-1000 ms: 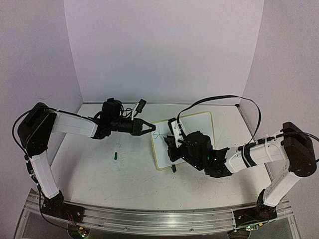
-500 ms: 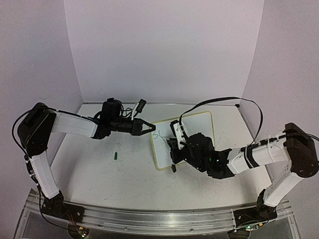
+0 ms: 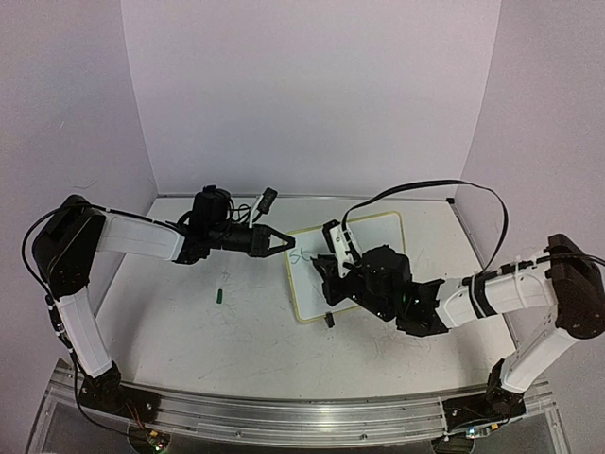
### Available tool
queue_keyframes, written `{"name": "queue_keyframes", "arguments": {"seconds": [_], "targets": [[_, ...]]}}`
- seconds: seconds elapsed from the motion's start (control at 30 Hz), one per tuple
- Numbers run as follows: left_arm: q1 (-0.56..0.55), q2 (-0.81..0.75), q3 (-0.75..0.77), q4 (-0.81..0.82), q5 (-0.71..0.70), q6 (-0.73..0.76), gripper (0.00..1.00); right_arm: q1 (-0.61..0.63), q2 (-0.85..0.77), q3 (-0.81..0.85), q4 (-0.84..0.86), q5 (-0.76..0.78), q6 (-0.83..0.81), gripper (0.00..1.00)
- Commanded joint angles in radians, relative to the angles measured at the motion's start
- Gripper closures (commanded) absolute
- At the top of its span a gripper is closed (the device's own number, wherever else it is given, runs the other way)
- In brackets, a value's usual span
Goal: Write a sentence on the whiteboard
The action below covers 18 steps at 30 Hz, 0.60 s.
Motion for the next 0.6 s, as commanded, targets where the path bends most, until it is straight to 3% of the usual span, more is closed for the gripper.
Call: {"name": "queue_keyframes", "arguments": {"seconds": [0.0, 0.57], "targets": [[0.006, -0.065, 0.016, 0.023, -0.006, -0.006, 1.00, 0.000, 0.041, 0.072, 0.042, -0.008, -0.026, 1.00], [0.007, -0.076, 0.012, 0.023, -0.008, -0.001, 1.00, 0.000, 0.084, 0.078, 0.004, 0.094, 0.000, 1.00]]}}
